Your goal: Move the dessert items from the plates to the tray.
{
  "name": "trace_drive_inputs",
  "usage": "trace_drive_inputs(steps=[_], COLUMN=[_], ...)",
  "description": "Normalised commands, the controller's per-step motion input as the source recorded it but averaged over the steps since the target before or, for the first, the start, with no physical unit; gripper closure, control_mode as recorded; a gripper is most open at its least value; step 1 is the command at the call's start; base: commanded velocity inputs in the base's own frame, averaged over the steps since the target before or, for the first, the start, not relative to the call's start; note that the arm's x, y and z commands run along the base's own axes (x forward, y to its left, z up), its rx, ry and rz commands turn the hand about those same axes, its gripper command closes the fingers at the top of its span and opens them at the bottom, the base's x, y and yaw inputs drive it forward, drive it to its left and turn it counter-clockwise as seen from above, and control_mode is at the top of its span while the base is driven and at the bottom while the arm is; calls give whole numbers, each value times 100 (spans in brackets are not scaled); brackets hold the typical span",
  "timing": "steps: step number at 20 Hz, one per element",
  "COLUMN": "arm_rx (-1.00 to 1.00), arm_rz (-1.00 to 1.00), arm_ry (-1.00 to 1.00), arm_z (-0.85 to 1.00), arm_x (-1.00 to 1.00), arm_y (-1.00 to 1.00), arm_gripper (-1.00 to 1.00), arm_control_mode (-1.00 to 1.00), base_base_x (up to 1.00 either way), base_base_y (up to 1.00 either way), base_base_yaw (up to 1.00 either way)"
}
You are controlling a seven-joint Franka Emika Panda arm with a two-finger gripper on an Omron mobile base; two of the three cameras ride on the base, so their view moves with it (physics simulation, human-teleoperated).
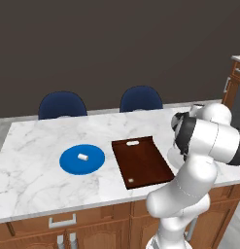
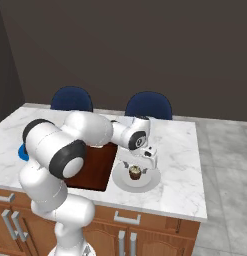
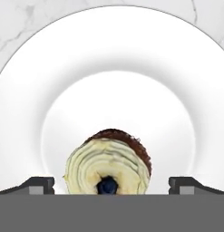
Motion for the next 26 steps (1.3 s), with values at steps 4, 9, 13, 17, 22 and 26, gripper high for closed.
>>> trace_drive_inputs(steps=[4,9,13,17,22,26], arm_rx=[0,0,0,0,0,0], arm_rz=[0,0,0,0,0,0], arm_ry=[0,0,0,0,0,0], arm_z=[-17,-23,-10,0,0,0], arm_x=[0,0,0,0,0,0], arm_y=[0,0,0,0,0,0], arm_gripper=[-100,-100,-100,-100,100,100], arm_control_mode=[-100,-100,-100,-100,-100,-100], base_base_x=[0,0,0,0,0,0], base_base_y=[0,0,0,0,0,0], base_base_yaw=[0,0,0,0,0,0])
